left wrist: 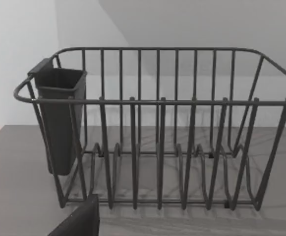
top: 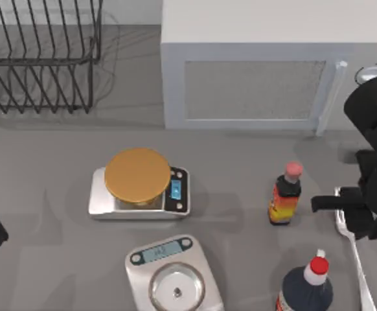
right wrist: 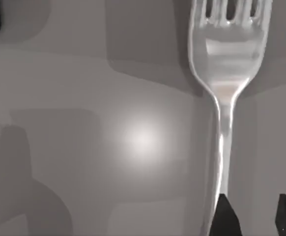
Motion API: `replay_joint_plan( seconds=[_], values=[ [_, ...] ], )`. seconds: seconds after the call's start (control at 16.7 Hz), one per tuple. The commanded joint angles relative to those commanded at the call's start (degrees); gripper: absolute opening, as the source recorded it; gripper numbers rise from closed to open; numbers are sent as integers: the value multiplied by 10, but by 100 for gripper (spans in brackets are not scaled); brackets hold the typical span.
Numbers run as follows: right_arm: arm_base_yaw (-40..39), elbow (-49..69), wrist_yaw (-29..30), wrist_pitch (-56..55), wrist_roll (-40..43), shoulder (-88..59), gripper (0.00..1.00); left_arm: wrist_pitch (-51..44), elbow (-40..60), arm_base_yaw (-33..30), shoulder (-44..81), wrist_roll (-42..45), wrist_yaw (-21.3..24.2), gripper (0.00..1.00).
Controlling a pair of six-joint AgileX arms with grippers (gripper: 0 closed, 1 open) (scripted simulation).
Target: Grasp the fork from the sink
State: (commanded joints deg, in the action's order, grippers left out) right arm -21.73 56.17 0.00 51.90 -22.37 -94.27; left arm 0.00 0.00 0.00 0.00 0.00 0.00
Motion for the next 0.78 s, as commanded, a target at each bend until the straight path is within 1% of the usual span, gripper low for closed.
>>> replay_joint_plan(
  seconds=[0.42,0.48,0.78],
  values=[
    [0,0,0,0,0,0,98,0,0,0,0,0,0,100],
    [0,0,0,0,0,0,100,0,0,0,0,0,0,100],
    [0,0,0,0,0,0,100,0,0,0,0,0,0,100]
  ],
)
